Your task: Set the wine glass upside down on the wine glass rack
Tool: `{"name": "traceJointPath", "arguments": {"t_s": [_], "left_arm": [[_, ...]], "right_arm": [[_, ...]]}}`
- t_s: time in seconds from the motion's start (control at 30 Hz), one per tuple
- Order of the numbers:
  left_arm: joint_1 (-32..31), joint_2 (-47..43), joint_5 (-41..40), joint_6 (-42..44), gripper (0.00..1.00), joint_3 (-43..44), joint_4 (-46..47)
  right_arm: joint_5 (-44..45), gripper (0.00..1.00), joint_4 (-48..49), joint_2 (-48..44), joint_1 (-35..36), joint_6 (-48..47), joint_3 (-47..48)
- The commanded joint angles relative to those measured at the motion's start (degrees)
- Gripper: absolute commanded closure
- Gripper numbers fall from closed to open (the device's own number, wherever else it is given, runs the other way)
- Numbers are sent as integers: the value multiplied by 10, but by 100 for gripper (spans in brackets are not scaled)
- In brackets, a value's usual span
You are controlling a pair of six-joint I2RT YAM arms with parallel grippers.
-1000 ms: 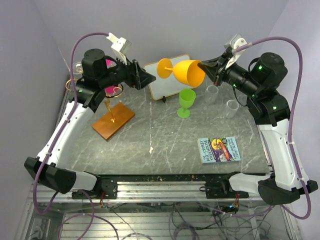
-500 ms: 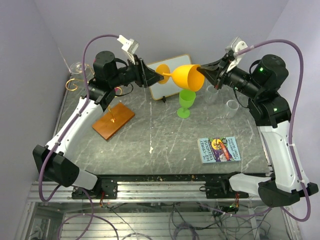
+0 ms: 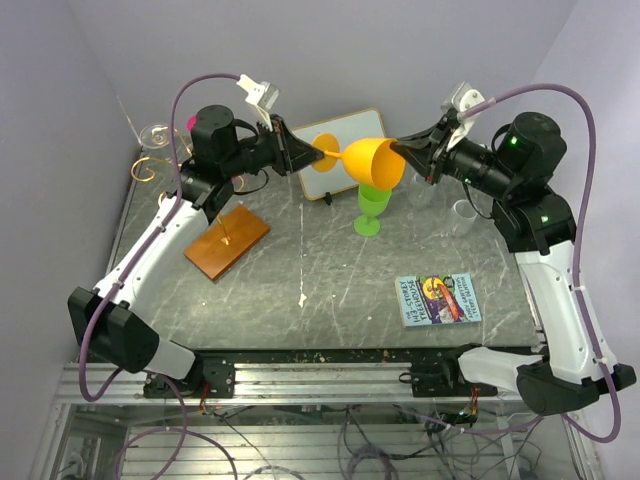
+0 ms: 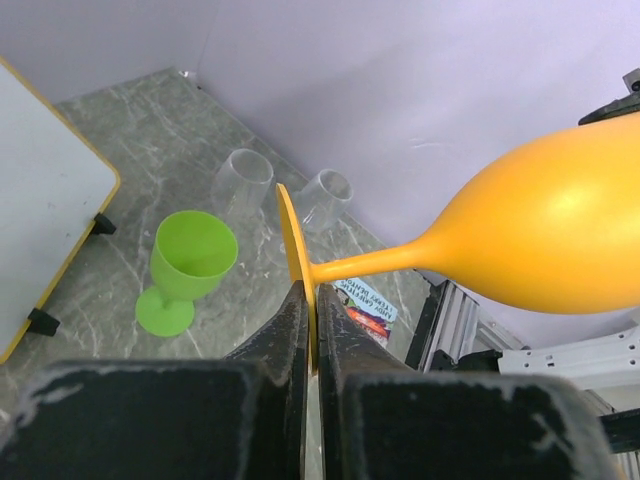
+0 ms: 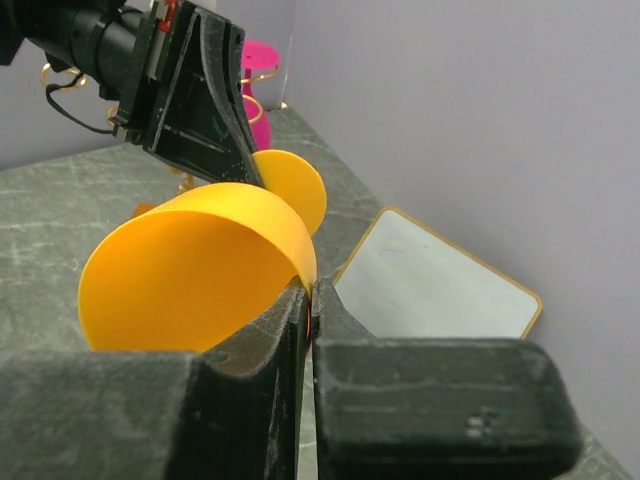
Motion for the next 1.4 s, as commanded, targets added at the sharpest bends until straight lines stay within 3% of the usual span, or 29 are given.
{"name": "traceJointPath", "arguments": {"t_s": [0.0,0.17,0.47,0.67,0.87,1.0,1.2,1.37], "left_arm": [[-5,-17,-41,45,93,12,-53],[-1,-36,-65,67,93,28,-93],[64,-77,-122,128,93,77,-154],[77,-107,-255,240,93,134,-224],[78,-130,-349,333,93,160,-255],[79,-143,-389,405,93,178,-287],[86,-179,-448,594,93,203,-369],[93,-197,-415,715,93,248,-499]], "right_arm": [[7,91,6,-12,-3,-29,-12],[15,55,0,-26,-4,-46,-33],[36,19,-35,-78,-23,-77,-58],[48,16,-58,-111,-32,-108,-102],[-2,14,-72,-128,-32,-173,-188],[-23,14,-65,-133,-32,-210,-252],[-32,14,-19,-147,-32,-212,-351],[-44,14,5,-152,-44,-206,-396]]}}
